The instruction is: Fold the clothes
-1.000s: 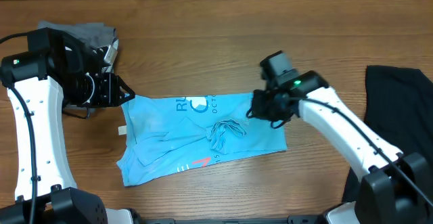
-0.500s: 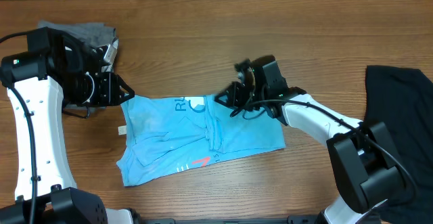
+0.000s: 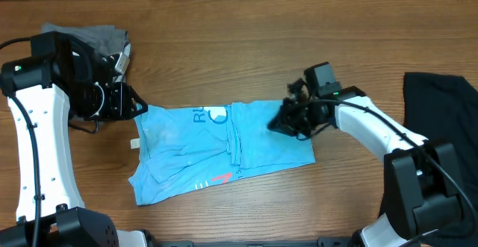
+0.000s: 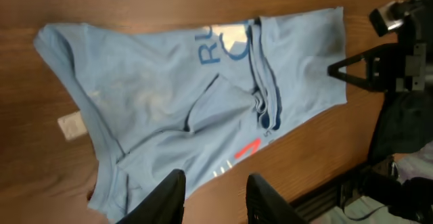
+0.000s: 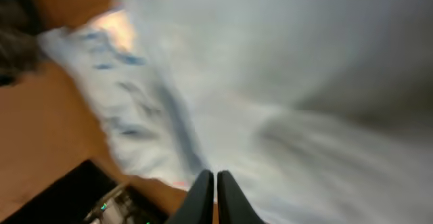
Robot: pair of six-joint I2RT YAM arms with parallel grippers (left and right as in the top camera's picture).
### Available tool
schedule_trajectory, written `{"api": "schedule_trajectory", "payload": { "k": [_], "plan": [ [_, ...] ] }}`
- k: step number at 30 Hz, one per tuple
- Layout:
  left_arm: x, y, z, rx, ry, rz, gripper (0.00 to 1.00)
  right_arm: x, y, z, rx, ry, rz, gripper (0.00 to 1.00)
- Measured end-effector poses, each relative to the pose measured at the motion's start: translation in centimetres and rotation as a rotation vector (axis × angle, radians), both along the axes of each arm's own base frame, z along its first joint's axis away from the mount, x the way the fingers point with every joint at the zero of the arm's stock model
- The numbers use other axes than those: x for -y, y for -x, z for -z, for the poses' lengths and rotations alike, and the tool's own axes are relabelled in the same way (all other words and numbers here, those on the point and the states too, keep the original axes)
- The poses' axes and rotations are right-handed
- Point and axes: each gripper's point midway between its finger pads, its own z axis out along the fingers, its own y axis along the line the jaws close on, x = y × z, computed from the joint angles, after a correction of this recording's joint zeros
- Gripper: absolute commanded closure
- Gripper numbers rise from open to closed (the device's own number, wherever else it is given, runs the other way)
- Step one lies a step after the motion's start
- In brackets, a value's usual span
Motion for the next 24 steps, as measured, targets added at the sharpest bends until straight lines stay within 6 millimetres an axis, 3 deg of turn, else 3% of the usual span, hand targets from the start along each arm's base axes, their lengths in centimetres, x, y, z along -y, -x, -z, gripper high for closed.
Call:
{"api": "schedule_trajectory", "payload": {
  "k": [2,4,10,16,24],
  "plan": [
    [-0.2,0.9,0.3,-0.045,-0.016,-0.007,0.71,3.5,1.5,1.7,-0.065,0.164,0.015,0.93],
    [-0.3,1.5,0.5,-0.087,-0.026,-0.027,0.69,5.6,2.1,2.4,-0.095,0.249,0.031,0.93],
    [-0.5,1.6,2.2,-0.123,-0.029,-0.067,0.65,8.8,3.9,5.1,-0.119,0.420,0.048,0.96],
    [-0.6,2.0,6.5,-0.172,-0.024,-0.108,0.58,12.0,6.1,5.3,-0.252,0.507,0.219,0.96],
    [-0.2,3.6,13.9,-0.211,-0.018,-0.143,0.49,13.5,6.5,4.5,-0.255,0.517,0.223,0.66]
  ]
}}
